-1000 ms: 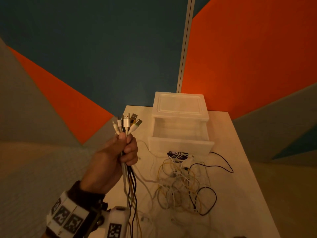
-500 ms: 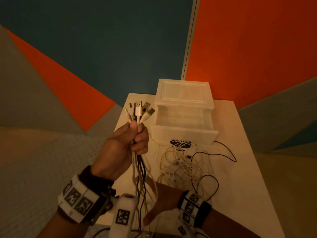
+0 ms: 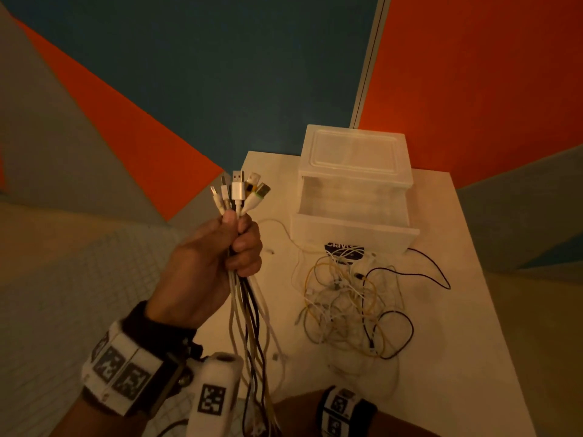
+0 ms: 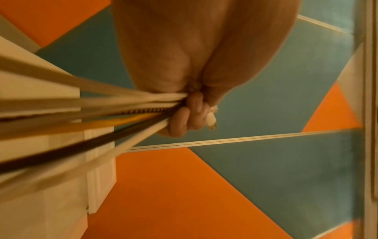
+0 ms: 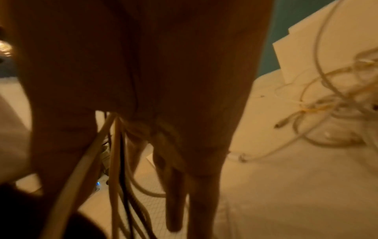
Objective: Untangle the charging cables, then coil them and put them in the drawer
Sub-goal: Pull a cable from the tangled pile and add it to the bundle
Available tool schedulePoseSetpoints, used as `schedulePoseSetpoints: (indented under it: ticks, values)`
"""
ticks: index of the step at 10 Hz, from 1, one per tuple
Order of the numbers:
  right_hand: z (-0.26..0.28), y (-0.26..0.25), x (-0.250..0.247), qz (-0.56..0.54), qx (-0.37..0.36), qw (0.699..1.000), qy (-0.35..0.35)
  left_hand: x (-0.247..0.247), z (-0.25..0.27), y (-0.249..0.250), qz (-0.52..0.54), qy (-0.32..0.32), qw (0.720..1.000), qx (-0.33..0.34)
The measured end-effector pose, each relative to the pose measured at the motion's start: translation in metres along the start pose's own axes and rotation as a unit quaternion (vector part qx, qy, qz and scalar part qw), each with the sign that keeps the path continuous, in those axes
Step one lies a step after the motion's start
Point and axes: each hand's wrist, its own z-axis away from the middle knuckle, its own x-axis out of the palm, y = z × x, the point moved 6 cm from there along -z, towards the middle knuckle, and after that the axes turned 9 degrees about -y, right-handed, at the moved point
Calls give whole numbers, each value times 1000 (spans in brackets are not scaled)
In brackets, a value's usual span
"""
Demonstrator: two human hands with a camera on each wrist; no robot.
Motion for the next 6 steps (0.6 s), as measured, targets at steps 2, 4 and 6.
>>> schedulePoseSetpoints:
  ticks: [2, 4, 6]
  values:
    - [-110, 79, -96, 177, -15, 965, 194, -20, 15, -6, 13, 32, 999, -1]
    - [-123, -27, -253, 15, 47, 991, 124, -41, 22, -5, 56, 29, 998, 19]
    - [-140, -42, -357, 113, 101, 889, 431, -56, 20, -12, 99, 18, 995, 15]
